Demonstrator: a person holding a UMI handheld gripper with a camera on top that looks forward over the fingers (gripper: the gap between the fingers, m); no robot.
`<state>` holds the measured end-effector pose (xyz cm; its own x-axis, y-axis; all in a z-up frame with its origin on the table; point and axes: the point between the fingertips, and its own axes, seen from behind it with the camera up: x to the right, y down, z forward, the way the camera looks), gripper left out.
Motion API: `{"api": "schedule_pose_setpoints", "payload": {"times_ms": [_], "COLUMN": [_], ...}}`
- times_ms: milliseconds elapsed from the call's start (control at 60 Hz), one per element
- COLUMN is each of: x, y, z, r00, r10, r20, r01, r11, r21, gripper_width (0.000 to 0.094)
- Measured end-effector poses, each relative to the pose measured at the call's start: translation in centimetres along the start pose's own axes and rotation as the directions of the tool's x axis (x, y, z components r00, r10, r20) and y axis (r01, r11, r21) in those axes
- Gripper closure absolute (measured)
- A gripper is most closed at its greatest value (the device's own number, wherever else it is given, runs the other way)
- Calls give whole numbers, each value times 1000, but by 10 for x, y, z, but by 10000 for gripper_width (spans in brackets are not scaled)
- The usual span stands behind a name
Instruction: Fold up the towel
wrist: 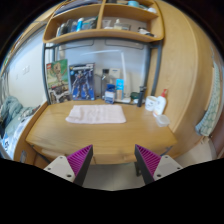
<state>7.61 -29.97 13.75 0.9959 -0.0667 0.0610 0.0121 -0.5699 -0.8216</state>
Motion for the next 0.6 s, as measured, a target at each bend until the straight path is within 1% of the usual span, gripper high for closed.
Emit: {"api": "schedule_pose_setpoints", "payload": {"times_ms": [150, 217, 283, 333, 433, 600], "x": [-90, -130, -168, -193, -236, -265], "y": [1, -4, -15, -27, -44, -69], "z": [62, 93, 123, 149, 201, 283], "r00": [994, 987, 981, 979, 973, 978], "r10": [-40, -57, -74, -82, -104, -128], "r20": [102, 152, 177, 186, 204, 166], "r01": [44, 65, 81, 87, 110, 136], "r11": [998, 997, 996, 996, 994, 990], "r21": [-43, -46, -34, -16, -19, -35], "gripper_width": [83, 77, 66, 69, 86, 141]}}
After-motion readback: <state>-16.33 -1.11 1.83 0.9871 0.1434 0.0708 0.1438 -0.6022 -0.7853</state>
